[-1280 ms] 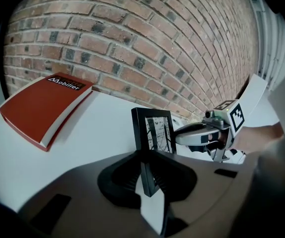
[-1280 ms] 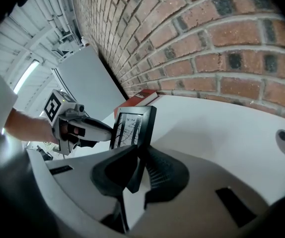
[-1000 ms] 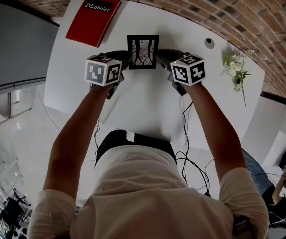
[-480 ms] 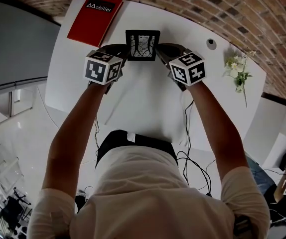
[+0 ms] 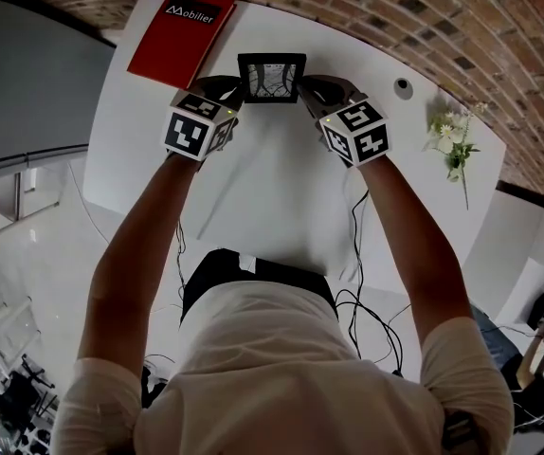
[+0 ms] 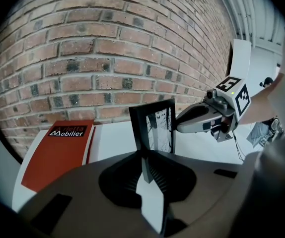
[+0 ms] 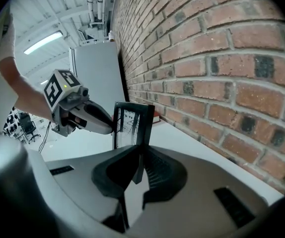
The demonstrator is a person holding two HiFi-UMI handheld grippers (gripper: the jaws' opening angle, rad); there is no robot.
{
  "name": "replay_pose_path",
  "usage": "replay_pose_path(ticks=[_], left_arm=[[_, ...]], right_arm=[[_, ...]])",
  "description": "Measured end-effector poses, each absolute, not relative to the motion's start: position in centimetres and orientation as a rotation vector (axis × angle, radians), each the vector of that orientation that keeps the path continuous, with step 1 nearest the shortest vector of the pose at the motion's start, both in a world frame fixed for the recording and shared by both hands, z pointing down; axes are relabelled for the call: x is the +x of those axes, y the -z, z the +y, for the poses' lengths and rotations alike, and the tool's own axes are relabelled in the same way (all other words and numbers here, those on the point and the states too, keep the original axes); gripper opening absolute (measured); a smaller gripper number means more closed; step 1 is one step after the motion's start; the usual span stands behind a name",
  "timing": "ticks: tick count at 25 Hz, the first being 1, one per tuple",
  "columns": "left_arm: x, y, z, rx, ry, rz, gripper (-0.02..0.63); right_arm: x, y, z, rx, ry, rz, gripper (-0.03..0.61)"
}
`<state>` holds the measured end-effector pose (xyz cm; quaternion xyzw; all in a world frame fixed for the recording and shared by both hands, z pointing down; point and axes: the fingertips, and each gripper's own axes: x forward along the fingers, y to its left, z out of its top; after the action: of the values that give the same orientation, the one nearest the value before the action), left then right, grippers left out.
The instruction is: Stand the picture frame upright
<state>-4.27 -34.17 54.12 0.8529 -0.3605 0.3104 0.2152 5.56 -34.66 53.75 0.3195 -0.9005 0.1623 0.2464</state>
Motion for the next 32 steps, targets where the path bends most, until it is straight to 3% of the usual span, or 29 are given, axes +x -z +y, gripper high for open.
replay_pose_path(ticks=[32], left_arm=[[-4.3, -55.0, -37.0, 2.491, -1.062, -1.098, 0.031]], right_arm=[[5.2, -55.1, -37.8, 0.9, -0.044, -2.412, 0.026]])
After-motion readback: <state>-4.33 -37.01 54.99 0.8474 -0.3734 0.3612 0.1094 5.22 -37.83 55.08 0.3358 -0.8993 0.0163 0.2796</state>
